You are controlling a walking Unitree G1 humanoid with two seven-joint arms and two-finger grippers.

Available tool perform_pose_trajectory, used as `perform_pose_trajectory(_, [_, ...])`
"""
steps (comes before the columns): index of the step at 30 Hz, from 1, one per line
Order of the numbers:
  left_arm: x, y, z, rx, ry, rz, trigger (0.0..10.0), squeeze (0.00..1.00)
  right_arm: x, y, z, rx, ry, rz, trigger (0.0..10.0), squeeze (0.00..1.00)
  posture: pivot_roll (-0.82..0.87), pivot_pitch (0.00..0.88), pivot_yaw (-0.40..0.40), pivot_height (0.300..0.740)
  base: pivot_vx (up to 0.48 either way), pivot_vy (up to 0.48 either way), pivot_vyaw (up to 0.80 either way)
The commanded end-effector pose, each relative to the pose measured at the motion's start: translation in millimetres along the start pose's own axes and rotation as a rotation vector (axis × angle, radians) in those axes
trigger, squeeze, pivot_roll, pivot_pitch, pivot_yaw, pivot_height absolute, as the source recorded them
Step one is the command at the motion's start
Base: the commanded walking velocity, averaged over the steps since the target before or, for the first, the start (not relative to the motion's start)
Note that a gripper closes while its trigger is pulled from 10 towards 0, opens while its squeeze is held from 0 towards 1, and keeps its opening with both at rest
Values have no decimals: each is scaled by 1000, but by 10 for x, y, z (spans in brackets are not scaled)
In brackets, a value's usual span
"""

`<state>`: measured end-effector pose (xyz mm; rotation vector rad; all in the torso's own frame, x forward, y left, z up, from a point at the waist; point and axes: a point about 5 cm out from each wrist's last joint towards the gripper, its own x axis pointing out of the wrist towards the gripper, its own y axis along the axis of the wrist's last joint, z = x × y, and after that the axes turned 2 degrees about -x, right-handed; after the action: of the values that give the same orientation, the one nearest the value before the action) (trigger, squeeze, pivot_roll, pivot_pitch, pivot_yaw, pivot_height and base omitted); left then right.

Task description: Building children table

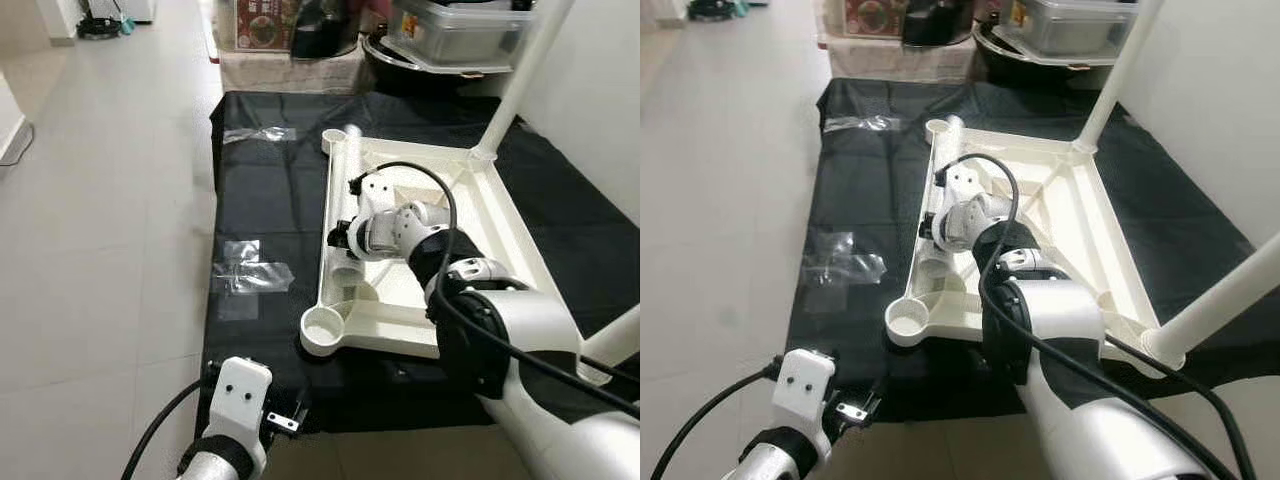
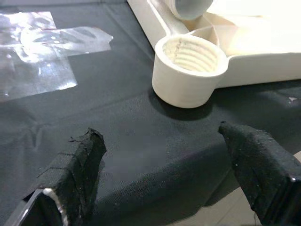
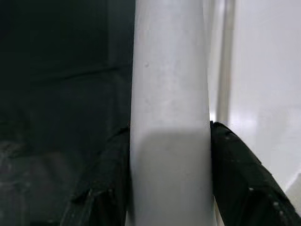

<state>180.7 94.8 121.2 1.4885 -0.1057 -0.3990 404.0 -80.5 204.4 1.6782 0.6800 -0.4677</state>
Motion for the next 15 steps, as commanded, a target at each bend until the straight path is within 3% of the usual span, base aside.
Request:
perform_pose_trajectory(1, [-15,-14,31,-13,-8,-10,10000,0,65,-153,93,-4,-29,-57,0,0,71,148,-143,740,0,0,0])
perform_pose_trajectory(8, [-9,-13,24,-11,-8,-11,10000,0,17,-44,70,51,-10,-26,0,0,73,150,-142,740,0,0,0])
perform_pose_trajectory(12, [-4,-11,16,-7,-5,-10,10000,0,-33,93,80,111,-1,41,0,0,75,151,-141,740,0,0,0])
perform_pose_trajectory(15, [3,-15,3,-2,-3,-11,10000,0,-137,339,72,184,56,171,0,0,83,143,-136,740,0,0,0])
